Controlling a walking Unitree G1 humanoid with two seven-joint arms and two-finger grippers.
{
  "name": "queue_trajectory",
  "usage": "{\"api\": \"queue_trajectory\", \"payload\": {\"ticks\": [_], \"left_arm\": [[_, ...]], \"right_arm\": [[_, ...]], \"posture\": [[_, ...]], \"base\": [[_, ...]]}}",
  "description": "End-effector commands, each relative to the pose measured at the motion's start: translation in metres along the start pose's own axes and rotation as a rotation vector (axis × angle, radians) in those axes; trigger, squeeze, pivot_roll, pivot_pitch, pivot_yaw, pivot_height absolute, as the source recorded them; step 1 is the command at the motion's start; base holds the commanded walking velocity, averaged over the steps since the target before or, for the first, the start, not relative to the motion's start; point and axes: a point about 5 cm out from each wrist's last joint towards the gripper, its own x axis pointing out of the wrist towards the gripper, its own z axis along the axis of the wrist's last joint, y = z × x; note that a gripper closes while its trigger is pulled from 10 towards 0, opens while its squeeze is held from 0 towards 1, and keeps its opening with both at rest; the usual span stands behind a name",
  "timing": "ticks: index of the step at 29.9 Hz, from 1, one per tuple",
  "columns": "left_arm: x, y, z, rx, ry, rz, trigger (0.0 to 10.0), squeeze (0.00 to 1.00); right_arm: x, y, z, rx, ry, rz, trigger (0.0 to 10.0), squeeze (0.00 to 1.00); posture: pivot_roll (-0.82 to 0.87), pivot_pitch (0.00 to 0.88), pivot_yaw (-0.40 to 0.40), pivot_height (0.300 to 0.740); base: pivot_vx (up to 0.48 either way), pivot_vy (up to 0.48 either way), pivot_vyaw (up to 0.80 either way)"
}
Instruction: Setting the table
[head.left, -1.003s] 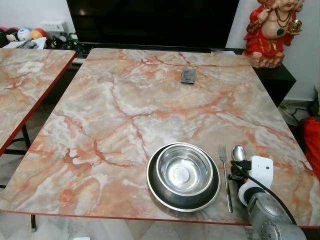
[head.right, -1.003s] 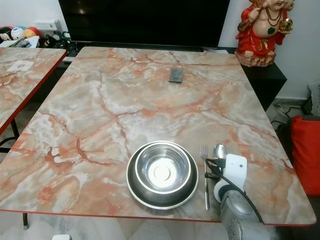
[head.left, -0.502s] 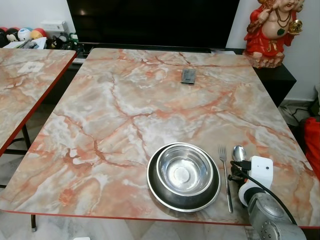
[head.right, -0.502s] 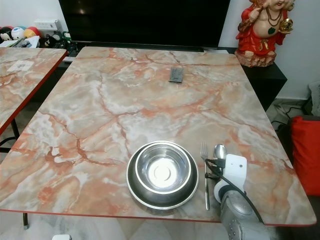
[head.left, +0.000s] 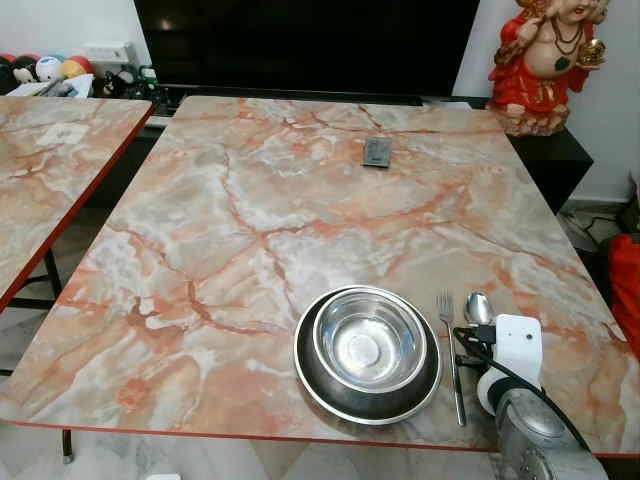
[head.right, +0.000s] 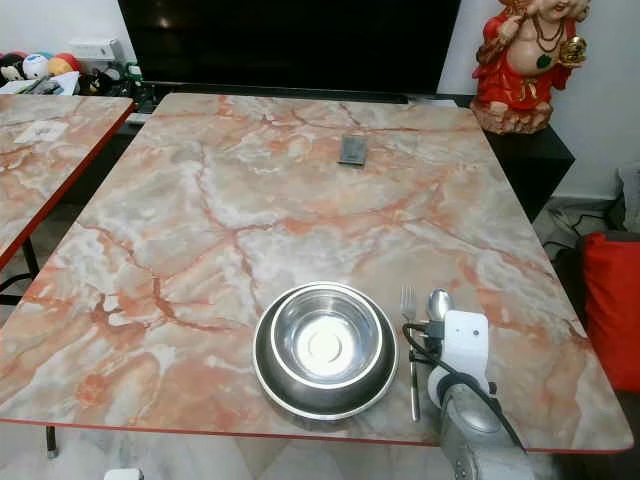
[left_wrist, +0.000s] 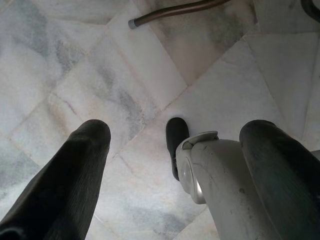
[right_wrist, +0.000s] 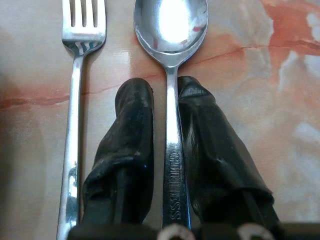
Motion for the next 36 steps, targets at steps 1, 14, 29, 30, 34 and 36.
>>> {"api": "queue_trajectory", "payload": {"ticks": [1, 14, 29, 30, 34, 36], "left_arm": [[-0.003, 0.003, -0.008, 0.005, 0.032, 0.005, 10.0, 0.00], [-0.003, 0.003, -0.008, 0.006, 0.032, 0.002, 10.0, 0.00], [-0.003, 0.003, -0.008, 0.004, 0.031, 0.003, 10.0, 0.00], [-0.003, 0.003, -0.008, 0.004, 0.031, 0.003, 10.0, 0.00], [-0.003, 0.003, -0.008, 0.003, 0.031, 0.002, 10.0, 0.00], [-0.003, 0.003, -0.008, 0.002, 0.030, 0.003, 10.0, 0.00]], "right_arm": [[-0.003, -0.002, -0.013, 0.001, 0.064, -0.013, 10.0, 0.00], [-0.005, -0.003, -0.013, -0.029, 0.051, -0.046, 10.0, 0.00], [-0.006, -0.006, 0.018, 0.025, -0.213, -0.083, 10.0, 0.00], [-0.006, -0.005, 0.019, 0.029, -0.217, -0.079, 10.0, 0.00], [-0.007, 0.001, 0.023, 0.051, -0.255, -0.052, 10.0, 0.00], [-0.008, 0.002, 0.030, 0.044, -0.312, -0.042, 10.0, 0.00]], "posture": [[-0.04, 0.136, -0.018, 0.740], [-0.04, 0.135, -0.017, 0.740], [-0.04, 0.134, -0.012, 0.740], [-0.04, 0.134, -0.012, 0.740], [-0.04, 0.133, -0.012, 0.740], [-0.03, 0.128, -0.012, 0.740]], "base": [[0.000, 0.000, 0.00], [0.000, 0.000, 0.00], [0.000, 0.000, 0.00], [0.000, 0.000, 0.00], [0.000, 0.000, 0.00], [0.000, 0.000, 0.00]]}}
